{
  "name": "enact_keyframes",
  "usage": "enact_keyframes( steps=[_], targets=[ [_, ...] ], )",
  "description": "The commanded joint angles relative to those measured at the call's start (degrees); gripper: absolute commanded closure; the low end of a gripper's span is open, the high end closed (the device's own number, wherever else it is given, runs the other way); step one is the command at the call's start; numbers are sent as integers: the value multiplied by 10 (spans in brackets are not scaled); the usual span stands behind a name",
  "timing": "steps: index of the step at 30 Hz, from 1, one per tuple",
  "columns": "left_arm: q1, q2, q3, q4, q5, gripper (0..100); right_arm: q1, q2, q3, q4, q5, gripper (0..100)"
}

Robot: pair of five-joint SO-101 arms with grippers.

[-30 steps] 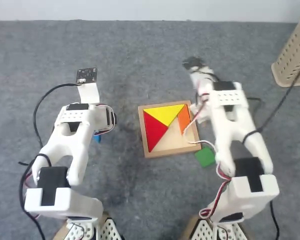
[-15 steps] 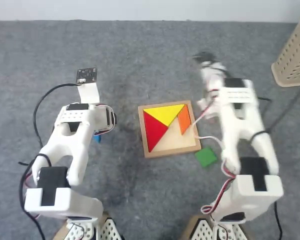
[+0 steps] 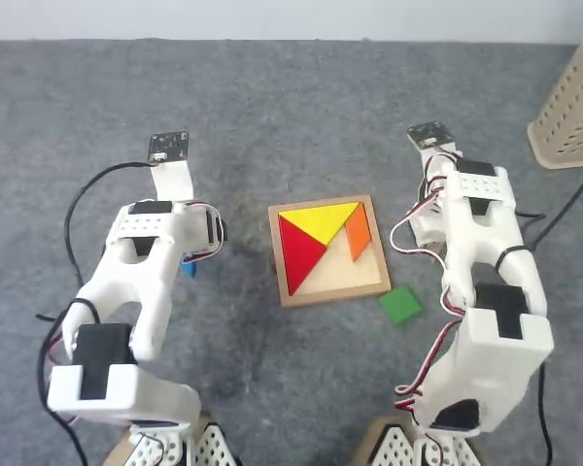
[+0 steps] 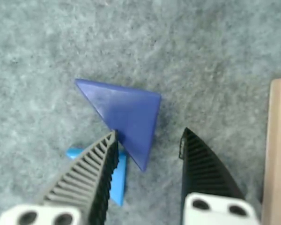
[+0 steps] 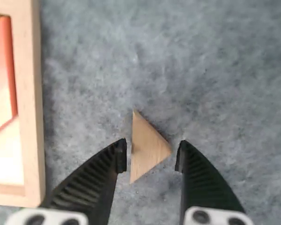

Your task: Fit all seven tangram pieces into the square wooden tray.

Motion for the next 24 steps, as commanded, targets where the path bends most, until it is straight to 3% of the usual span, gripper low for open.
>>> enact_keyframes(
  steps=[1,14,24],
  targets=[
    [1,-30,-2,-9,-10,793,20,-55,-23,-4,-10,832],
    [1,-30,-2,-9,-10,793,37,44,-66,-9,-8,832],
    [2,-30,-4,-9,-10,793,-12,47,-39,5,-4,832]
  ],
)
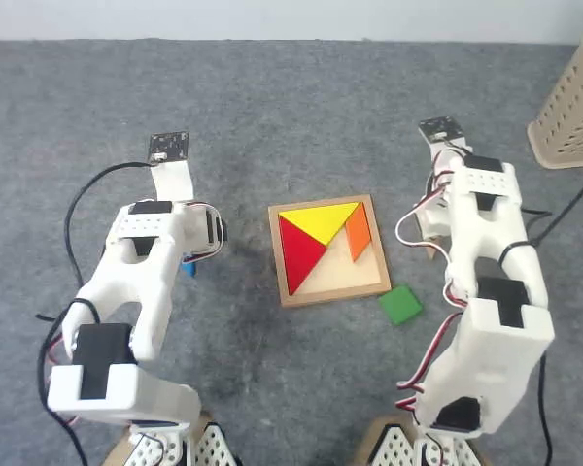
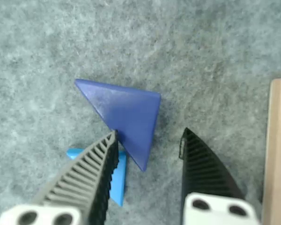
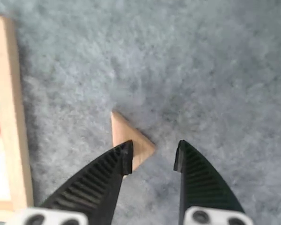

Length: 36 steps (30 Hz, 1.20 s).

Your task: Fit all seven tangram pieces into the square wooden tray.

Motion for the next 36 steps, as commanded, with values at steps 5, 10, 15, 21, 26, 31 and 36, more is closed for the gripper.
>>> enact_keyframes(
  steps=[5,10,15,21,26,31,36],
  targets=[
    [2,-30,-5,-9,-10,793,-27,-36,36,10,0,832],
    [1,-30,-5,-9,-10,793,-58,-76,98,-21,0,832],
    [1,-30,-3,-9,-10,793,-71,-83,119,-24,1,832],
    [2,-30,-3,-9,-10,793,-67,-122,117,-23,-4,832],
    [4,-30,-3,-10,-10,793,-73,-180,150,-30,-4,832],
    [4,-30,-3,-10,-10,793,-81,-169,185,-72,0,832],
    [4,-30,-2,-10,-10,793,-80,-118,172,-81,1,832]
  ],
)
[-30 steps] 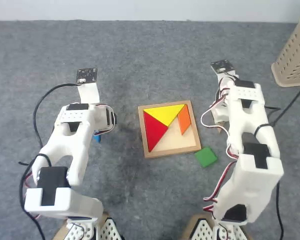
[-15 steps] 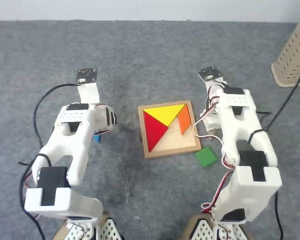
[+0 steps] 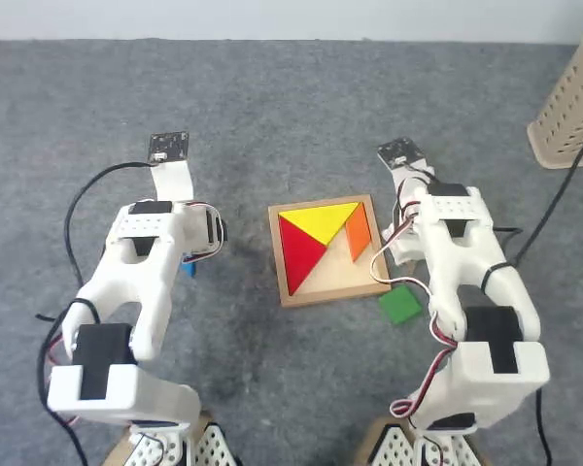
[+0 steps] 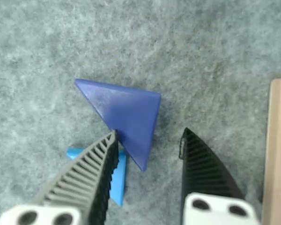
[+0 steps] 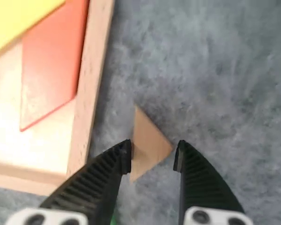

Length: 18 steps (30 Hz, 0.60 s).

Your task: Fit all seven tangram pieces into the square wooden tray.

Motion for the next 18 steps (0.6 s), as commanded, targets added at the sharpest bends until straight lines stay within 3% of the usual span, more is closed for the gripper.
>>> enact_keyframes(
  steps=[1,9,14,18],
  targets=[
    [4,-30,-2,-10,-10,793,-3,18,-20,-10,2,832],
    [4,-30,-2,-10,-10,793,-12,25,-27,7,9,837],
    [2,-30,-2,-10,-10,793,-7,25,-29,6,8,940],
    [2,-30,-2,-10,-10,793,15,14,-33,6,6,952]
  ],
)
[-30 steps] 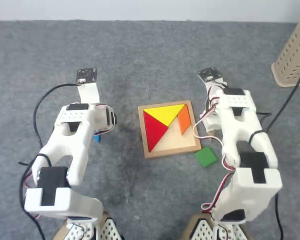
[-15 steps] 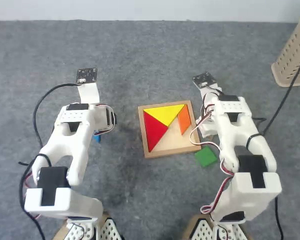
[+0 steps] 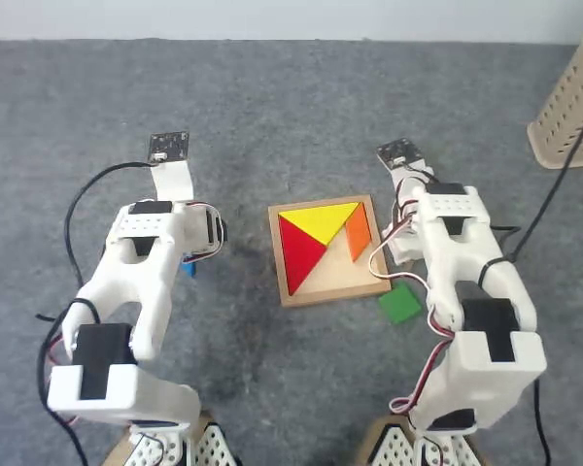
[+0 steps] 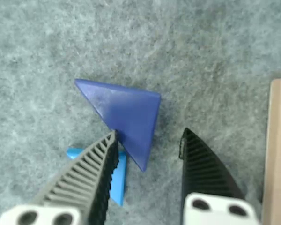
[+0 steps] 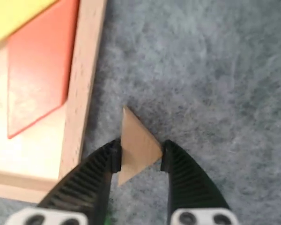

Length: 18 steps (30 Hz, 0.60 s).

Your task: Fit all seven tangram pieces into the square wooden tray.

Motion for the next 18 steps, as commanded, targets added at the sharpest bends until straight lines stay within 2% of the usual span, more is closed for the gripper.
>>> enact_keyframes(
  steps=[1,7,12,18],
  targets=[
    [2,-30,-2,-10,-10,793,22,-22,-19,9,6,953],
    [2,-30,-2,-10,-10,793,39,-109,1,5,9,954],
    [1,-30,-2,-10,-10,793,-29,-149,-29,10,88,954],
    [1,-30,-2,-10,-10,793,-138,-112,-117,33,185,954]
  ],
)
